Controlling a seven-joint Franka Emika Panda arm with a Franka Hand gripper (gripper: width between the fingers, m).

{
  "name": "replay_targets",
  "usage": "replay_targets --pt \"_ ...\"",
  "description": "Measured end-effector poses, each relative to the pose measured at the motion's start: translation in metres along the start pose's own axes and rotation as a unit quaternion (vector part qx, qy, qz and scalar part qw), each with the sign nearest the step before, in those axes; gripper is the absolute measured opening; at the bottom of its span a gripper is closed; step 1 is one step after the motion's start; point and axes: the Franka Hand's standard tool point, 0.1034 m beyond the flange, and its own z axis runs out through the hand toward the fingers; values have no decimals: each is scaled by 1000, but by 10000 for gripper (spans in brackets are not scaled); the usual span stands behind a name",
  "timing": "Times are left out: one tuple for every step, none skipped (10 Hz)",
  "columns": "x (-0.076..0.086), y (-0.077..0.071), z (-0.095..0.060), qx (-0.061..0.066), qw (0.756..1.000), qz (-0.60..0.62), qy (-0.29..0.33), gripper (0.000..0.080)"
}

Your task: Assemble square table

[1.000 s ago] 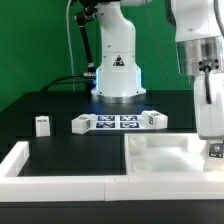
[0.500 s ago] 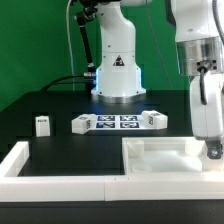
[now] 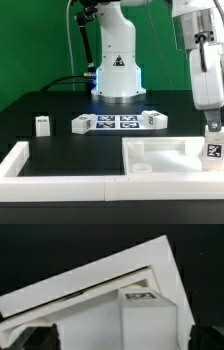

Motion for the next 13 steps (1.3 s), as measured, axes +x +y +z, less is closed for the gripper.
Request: replay_targets --pt "0 0 0 0 1000 0 0 649" --pt "0 0 1 0 1000 0 0 649" --pt "0 1 1 -1 1000 0 1 649" --pt "0 1 1 -1 1000 -2 1 649" --pt "1 10 -1 -2 1000 -14 1 649" --pt "6 19 -7 -1 999 -33 0 649" --pt "13 28 -11 2 999 -49 0 649" --pt "20 40 -11 -1 996 -85 3 649" --pt "22 52 -8 -19 992 -124 12 649" --pt "19 59 -5 -37 983 -177 26 649" --pt "21 57 -6 -34 978 -204 24 649" --pt "22 57 -6 -36 966 -255 22 649" --pt "22 57 -5 -37 955 -292 21 649"
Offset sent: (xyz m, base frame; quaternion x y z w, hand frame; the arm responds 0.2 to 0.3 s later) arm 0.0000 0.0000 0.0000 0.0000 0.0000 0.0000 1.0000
